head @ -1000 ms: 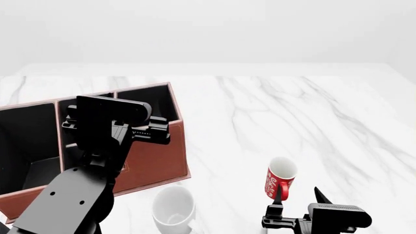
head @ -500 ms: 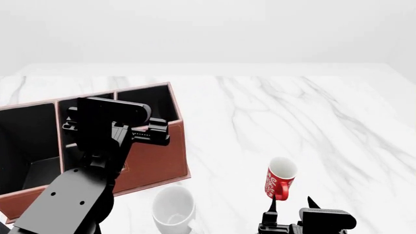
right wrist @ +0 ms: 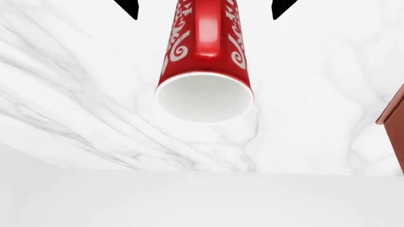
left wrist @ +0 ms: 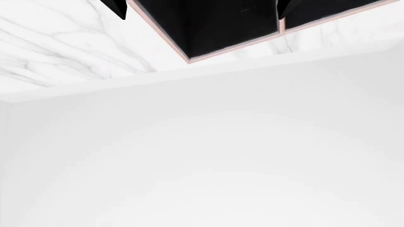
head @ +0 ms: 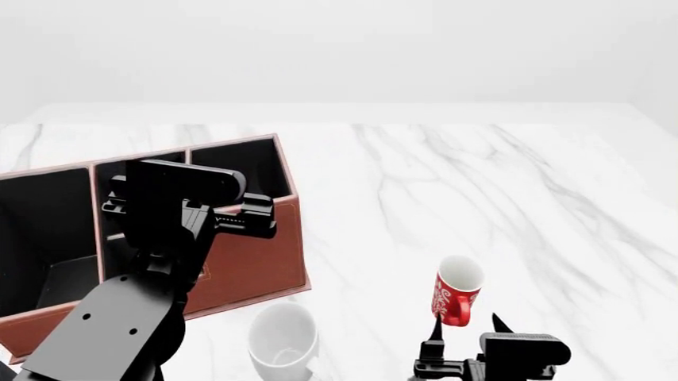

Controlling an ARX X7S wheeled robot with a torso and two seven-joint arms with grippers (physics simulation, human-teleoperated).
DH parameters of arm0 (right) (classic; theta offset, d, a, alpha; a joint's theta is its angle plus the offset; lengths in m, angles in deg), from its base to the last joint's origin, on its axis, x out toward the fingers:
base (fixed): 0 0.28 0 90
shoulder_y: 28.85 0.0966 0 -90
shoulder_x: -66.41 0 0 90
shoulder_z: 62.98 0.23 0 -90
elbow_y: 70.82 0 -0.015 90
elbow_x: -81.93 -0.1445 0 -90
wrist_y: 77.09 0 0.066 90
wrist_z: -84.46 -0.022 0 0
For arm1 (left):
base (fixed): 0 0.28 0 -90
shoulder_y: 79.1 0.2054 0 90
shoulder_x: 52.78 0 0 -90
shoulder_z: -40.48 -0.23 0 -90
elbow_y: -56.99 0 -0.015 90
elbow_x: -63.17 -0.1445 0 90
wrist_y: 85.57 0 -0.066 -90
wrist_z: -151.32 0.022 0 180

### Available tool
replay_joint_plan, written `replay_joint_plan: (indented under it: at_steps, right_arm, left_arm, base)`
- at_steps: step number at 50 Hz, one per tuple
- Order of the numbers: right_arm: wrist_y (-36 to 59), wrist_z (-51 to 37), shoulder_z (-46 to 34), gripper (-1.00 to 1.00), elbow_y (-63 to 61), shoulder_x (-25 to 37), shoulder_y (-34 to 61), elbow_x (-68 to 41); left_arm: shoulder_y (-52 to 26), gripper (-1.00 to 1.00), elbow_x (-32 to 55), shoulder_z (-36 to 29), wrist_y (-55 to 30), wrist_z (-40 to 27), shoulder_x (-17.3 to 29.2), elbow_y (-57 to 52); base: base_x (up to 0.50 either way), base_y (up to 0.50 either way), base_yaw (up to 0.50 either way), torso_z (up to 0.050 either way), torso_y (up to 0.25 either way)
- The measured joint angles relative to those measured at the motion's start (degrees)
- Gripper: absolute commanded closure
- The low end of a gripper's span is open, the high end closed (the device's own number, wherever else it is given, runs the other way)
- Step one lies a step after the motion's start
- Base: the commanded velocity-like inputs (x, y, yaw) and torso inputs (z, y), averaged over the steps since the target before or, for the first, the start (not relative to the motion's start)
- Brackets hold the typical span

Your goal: Pick up the red mug and place it to the right of the caddy.

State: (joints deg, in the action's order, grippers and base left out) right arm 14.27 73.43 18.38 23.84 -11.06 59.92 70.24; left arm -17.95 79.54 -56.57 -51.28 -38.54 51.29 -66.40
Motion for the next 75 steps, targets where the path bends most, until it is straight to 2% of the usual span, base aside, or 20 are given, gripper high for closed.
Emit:
replay_joint_plan:
  at_steps: [15,16,45,54,64,75]
  right_arm:
    - [-0.5,0.1,-0.7,-1.00,4.2,-0.5,2.7,-0.1]
    - [-0.5,0.1,-0.7,1.00,4.5,-0.5,2.9,-0.1]
    - [-1.1,0.0,-1.5,1.00,7.0,-0.3,4.6,-0.9]
    - [0.3,1.8,-3.6,1.00,3.8,0.9,6.9,-0.7]
    - [5.2,6.5,-7.2,1.00,4.5,-0.1,14.6,-2.0]
    - [1.8,11.2,-11.3,1.00,21.1,-5.3,26.7,-1.0]
  left_arm:
    - [0.1,-1.00,0.3,-0.1,0.3,-0.2,0.2,0.2]
    - [0.1,-1.00,0.4,-0.1,0.3,-0.2,0.3,0.3]
    - [0.5,-1.00,1.0,-0.3,0.8,-0.8,0.7,0.5]
    - [0.5,-1.00,1.3,-0.3,0.9,-0.9,0.9,0.5]
    - [0.5,-1.00,1.5,-0.4,1.2,-1.0,1.0,0.9]
    - [0.2,-1.00,1.7,-0.6,1.3,-1.1,1.1,1.4]
  base:
    - [0.00,0.00,0.00,0.000,0.000]
    - [0.00,0.00,0.00,0.000,0.000]
    - [0.00,0.00,0.00,0.000,0.000]
    - [0.00,0.00,0.00,0.000,0.000]
    - [0.00,0.00,0.00,0.000,0.000]
    - [0.00,0.00,0.00,0.000,0.001]
